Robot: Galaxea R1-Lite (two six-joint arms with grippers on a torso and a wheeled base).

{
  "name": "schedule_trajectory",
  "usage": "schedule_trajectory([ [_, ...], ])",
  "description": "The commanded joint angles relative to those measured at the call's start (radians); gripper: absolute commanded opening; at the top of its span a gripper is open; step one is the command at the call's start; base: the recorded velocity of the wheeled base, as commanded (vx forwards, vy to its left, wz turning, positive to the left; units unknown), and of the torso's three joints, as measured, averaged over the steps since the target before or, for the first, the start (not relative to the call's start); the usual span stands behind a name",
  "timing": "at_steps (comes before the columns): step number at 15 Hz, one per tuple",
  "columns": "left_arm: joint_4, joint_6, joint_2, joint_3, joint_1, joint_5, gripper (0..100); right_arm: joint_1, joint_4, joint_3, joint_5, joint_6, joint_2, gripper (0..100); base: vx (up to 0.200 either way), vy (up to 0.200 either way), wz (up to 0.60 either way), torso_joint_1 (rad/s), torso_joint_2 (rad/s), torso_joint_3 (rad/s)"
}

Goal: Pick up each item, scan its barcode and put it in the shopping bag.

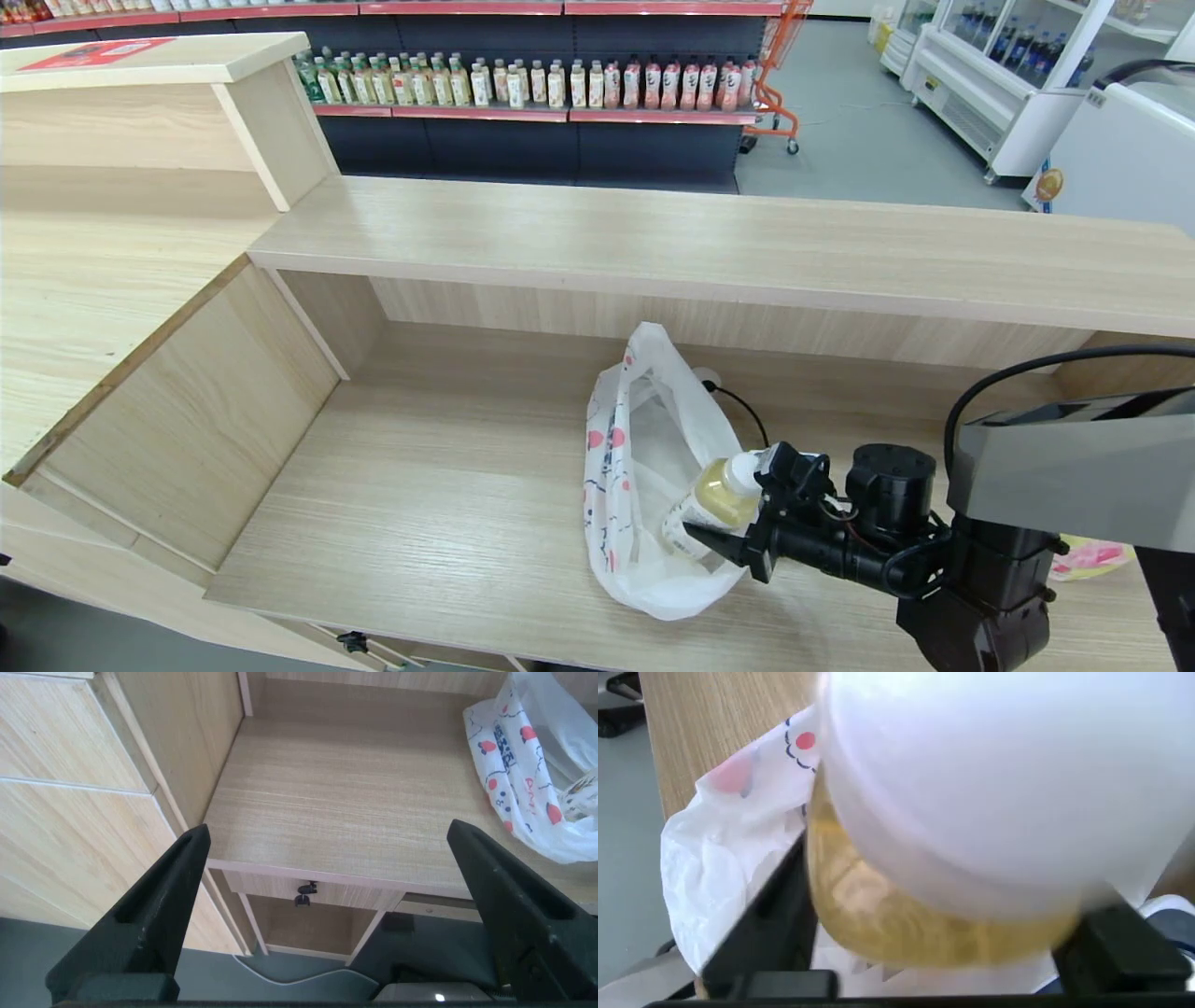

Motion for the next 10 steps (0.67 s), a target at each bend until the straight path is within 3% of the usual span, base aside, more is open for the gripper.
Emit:
schedule_trajectory([
  [1,0.000,0.000,0.000,0.000,0.000,0.000,100,0.000,0.005,0.000,-0.001,0.001,-0.002,100,0.000,0.000,0.00,0.000,0.00,0.000],
  [7,0.000,0.000,0.000,0.000,-0.001,0.000,100,0.003,0.010,0.073,-0.001,0.128,-0.252,100,0.000,0.000,0.00,0.000,0.00,0.000],
  [10,0.000,0.000,0.000,0.000,0.000,0.000,100,-0.065,0.211,0.128,-0.009,0.217,-0.540,100,0.000,0.000,0.00,0.000,0.00,0.000],
])
